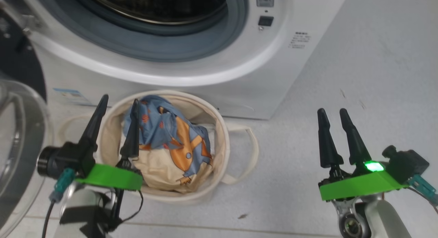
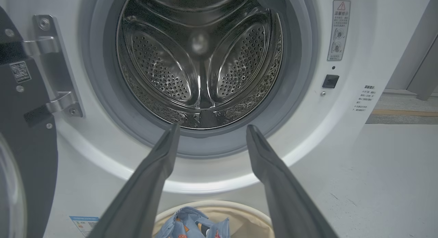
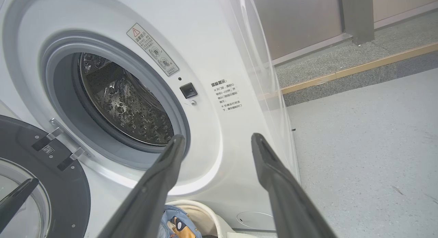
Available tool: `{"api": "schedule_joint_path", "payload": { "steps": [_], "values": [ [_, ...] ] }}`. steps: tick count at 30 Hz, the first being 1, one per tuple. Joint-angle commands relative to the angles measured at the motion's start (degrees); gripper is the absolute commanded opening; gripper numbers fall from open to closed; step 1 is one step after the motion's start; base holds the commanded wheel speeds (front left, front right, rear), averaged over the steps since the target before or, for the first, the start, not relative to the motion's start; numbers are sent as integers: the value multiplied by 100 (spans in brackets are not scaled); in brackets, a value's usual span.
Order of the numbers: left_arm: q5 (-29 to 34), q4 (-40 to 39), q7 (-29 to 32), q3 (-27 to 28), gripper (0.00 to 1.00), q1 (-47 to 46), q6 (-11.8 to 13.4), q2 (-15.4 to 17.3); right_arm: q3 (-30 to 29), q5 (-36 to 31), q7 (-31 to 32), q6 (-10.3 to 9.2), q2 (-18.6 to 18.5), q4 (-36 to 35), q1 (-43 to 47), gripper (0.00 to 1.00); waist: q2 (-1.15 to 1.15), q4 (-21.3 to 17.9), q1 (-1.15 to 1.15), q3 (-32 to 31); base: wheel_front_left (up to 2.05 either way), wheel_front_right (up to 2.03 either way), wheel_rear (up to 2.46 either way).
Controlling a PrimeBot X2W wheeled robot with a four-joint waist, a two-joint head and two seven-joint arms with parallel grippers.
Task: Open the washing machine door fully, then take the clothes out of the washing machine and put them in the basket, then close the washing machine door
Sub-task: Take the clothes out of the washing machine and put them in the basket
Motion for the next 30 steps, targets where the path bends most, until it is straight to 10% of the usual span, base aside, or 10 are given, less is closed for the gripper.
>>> {"api": "schedule_joint_path", "payload": {
  "steps": [1, 30],
  "values": [
    [66, -230, -27, 205, 100, 56, 33, 54, 89, -48, -69, 5, 1, -160, 31, 100, 0, 179, 0, -221, 0, 0, 0],
    [929, -1015, -27, 166, 100, 1487, 669, 63, -340, -530, -69, 5, 1, 25, 497, 100, 0, 203, 0, -925, 0, 0, 0]
  ]
}}
